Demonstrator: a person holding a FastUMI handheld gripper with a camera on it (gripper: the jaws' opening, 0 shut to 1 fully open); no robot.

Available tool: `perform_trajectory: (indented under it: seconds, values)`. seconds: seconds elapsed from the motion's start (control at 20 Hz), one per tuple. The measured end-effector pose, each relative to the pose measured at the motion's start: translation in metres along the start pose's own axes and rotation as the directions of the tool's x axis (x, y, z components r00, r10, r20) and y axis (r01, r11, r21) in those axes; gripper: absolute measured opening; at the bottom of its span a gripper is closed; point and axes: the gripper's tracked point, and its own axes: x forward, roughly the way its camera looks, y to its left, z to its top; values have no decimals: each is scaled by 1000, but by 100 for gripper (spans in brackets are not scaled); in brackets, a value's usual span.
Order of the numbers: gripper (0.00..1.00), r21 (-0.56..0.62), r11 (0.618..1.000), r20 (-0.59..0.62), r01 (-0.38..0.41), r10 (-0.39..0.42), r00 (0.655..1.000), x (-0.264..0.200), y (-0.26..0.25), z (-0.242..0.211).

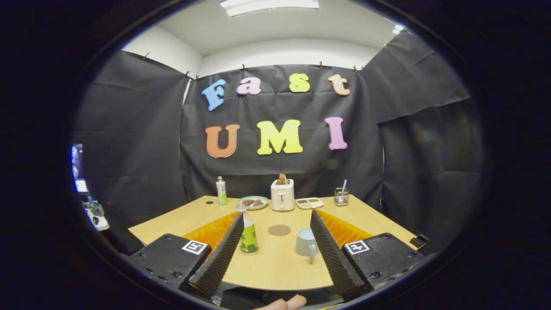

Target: Take the bottle from table, then pour the juice into the cup, finally place the bottle on the coaster

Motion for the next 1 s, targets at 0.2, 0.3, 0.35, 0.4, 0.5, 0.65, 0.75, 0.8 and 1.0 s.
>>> perform_trajectory:
  seconds: [0.2,0.3,0.35,0.4,0.5,0.65,0.75,0.8,1.0]
  values:
    - [100,-11,1000,-5,-4,3,1000,-1,3,-1]
    - [100,-8,1000,-7,-5,5,1000,-1,4,-2]
    - [100,-5,1000,-8,-4,4,1000,0,4,-3]
    - [100,0,1000,-9,-4,4,1000,0,3,-4]
    - [100,6,1000,-11,-3,3,1000,2,4,-6]
    - [100,0,1000,-21,-6,6,1000,4,7,-10]
    - [100,-13,1000,-32,9,-9,999,6,5,-13]
    - [100,-16,1000,-44,21,-22,999,8,4,-14]
    - [100,45,999,-55,4,-1,998,21,11,-21]
